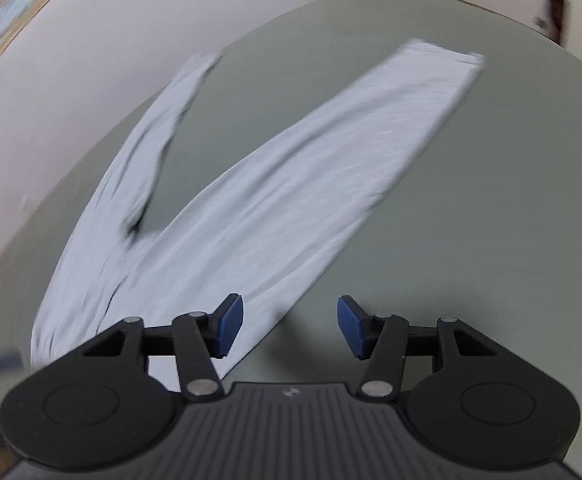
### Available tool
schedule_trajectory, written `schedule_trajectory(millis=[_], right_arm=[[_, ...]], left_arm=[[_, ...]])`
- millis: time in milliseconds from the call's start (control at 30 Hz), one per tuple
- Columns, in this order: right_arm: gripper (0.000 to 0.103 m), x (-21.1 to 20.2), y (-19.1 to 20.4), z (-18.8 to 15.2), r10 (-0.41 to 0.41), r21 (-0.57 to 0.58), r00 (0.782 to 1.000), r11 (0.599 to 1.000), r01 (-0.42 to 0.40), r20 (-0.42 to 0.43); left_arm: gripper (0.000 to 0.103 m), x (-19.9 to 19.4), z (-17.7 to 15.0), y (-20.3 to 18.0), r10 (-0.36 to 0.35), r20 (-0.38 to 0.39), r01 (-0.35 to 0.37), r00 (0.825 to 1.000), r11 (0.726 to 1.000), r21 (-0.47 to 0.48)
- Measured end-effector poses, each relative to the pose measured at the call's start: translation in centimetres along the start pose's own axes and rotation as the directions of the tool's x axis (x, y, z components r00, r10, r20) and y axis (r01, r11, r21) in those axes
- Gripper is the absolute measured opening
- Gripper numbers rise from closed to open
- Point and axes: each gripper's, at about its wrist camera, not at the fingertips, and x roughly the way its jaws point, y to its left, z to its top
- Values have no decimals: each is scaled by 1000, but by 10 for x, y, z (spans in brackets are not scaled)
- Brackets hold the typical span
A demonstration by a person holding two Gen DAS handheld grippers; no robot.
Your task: Fold clothes
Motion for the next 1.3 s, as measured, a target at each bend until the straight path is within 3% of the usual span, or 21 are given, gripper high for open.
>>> schedule_trajectory(millis=[167, 400, 567, 700, 833, 900, 967, 1000, 1067, 1133, 1300], right_arm=[[56, 7, -25, 10, -19, 55, 1000, 998, 18, 19], [56, 18, -42, 14, -3, 101, 1000, 995, 2, 16], [56, 24, -52, 23, -3, 121, 999, 993, -1, 35], [56, 37, -60, 43, 4, 197, 998, 980, -16, 58], [55, 52, -62, 63, -1, 245, 997, 969, -18, 76], [50, 62, -62, 68, -2, 258, 998, 966, -16, 70], [35, 72, -60, 71, -9, 257, 998, 966, -5, 55], [31, 75, -60, 72, -14, 254, 999, 967, 1, 50], [2, 79, -59, 74, -51, 240, 998, 970, 40, 40], [0, 79, -62, 74, -80, 233, 996, 970, 70, 32], [4, 75, -62, 71, -101, 183, 995, 978, 96, 18]], left_arm=[[66, 18, 7, -33, -17, -25, 19, 1000, 996, 90], [66, 46, -9, -21, -65, -138, 65, 988, 998, -1], [66, 34, -14, -29, -67, -139, 73, 988, 996, 46], [66, 16, 15, -32, -76, -40, 79, 996, 995, 62], [65, 34, 38, -45, -96, -28, 98, 995, 992, 78], [64, 52, 45, -50, -94, -42, 97, 995, 992, 81], [46, 65, 45, -48, -114, -67, 117, 991, 992, 48], [46, 71, 45, -48, -124, -79, 127, 989, 991, 32], [38, 76, 44, -46, -144, -87, 146, 986, 989, 21], [30, 75, 42, -46, -162, -84, 165, 983, 986, 26], [31, 73, 39, -44, -166, -73, 169, 983, 985, 32]])
